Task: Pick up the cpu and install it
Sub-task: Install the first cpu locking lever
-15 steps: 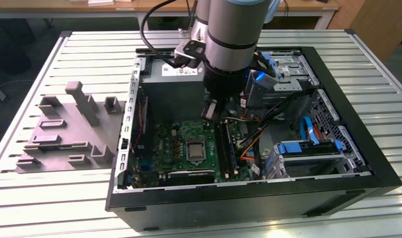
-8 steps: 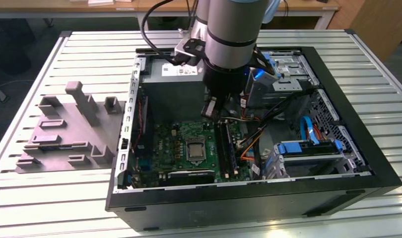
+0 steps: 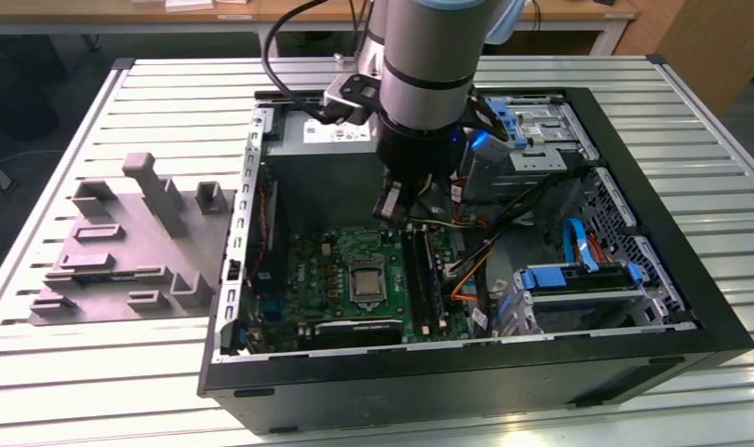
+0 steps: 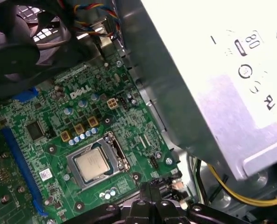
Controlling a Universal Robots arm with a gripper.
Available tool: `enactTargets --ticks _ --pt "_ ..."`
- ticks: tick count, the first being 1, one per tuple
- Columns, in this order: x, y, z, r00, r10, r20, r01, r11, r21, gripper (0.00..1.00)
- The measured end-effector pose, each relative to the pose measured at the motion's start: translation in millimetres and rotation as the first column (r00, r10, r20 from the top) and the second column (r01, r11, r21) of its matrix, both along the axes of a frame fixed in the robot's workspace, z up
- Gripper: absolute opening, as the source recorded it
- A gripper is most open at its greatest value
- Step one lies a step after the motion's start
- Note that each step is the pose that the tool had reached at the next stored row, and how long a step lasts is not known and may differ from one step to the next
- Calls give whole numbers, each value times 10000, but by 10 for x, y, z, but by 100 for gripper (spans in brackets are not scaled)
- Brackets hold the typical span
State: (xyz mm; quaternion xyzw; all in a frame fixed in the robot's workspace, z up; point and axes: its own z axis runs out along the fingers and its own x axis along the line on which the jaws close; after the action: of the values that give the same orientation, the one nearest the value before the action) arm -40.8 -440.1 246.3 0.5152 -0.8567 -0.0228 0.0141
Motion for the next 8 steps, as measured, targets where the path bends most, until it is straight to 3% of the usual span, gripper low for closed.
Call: enactTargets --ticks 4,8 --pt "-30 -9 -6 9998 185 0 -185 9998 0 11" --pt "-40 -57 -7 9995 302 -1 -302 9995 -1 11"
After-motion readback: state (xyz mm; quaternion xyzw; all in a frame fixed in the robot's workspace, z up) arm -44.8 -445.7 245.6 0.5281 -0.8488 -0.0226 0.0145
